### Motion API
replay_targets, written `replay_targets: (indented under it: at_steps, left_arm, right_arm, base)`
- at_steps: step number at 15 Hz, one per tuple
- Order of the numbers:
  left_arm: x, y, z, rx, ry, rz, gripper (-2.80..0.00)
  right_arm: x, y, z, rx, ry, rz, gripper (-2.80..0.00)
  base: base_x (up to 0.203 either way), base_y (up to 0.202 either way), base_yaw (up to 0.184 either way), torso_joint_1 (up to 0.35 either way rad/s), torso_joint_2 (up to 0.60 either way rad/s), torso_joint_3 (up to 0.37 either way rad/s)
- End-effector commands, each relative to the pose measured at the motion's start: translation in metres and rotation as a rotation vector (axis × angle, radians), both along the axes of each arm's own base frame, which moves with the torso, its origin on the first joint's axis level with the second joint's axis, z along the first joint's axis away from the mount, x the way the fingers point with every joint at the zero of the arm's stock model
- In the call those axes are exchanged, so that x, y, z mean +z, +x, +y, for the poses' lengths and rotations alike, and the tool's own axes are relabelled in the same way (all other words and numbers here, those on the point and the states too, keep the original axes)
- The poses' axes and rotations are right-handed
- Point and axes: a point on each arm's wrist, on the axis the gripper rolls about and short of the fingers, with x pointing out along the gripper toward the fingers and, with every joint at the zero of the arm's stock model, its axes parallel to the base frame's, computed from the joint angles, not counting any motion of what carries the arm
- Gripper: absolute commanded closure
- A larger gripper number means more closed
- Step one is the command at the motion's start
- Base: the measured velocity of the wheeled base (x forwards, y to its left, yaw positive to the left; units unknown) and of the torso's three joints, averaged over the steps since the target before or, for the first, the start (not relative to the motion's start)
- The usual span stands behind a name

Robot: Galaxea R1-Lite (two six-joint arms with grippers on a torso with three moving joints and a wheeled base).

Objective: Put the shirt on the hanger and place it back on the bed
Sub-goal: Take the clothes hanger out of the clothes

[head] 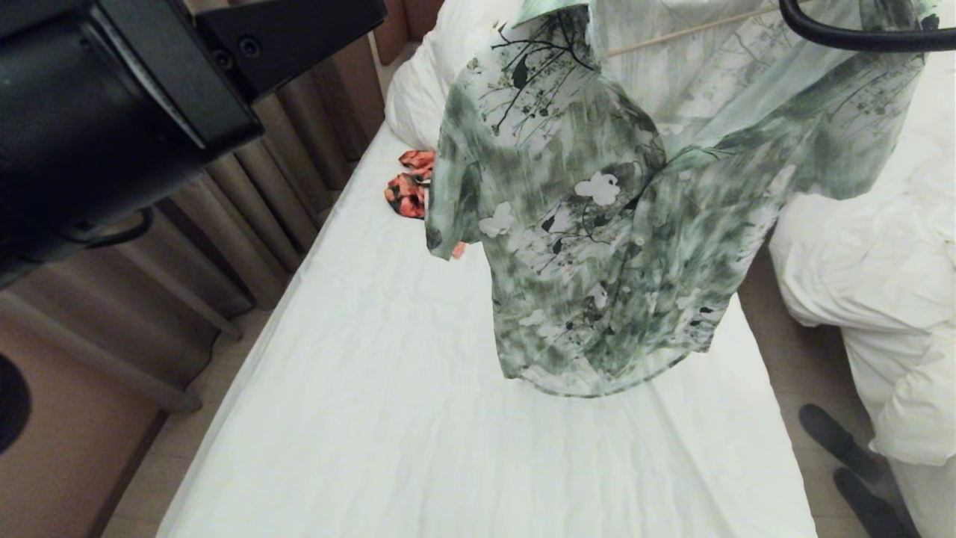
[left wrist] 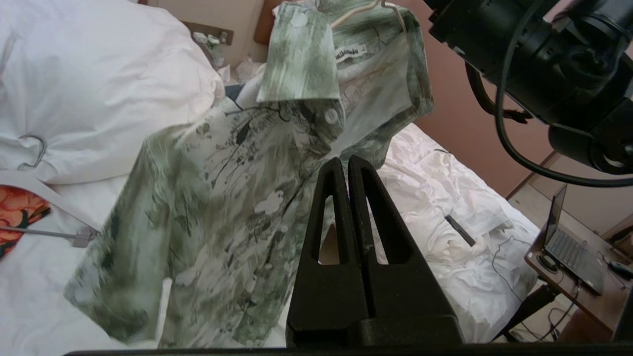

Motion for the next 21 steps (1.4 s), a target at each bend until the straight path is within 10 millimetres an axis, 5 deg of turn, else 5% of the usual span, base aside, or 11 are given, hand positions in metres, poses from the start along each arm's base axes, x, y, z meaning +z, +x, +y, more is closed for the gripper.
replay_targets:
  at_steps: [1,21]
  left_arm:
    - [-0.0009,0.0015,-0.0017,0.000,0.001,0.002,0.00]
    - [0.0045,0.0039,-0.0042,0.003,-0.022,0.006,0.00]
  right_arm:
    - [-0.0007,0.0031,0.0003,-0.022,-0.013,-0.012,0.00]
    - [-0.0006,0.0048,-0.0004,-0.076,-0.012,0.000,0.00]
  base:
    - [0.000,0.000,0.000,0.000,0.00,0.000]
    - [0.000,0.000,0.000,0.000,0.00,0.000]
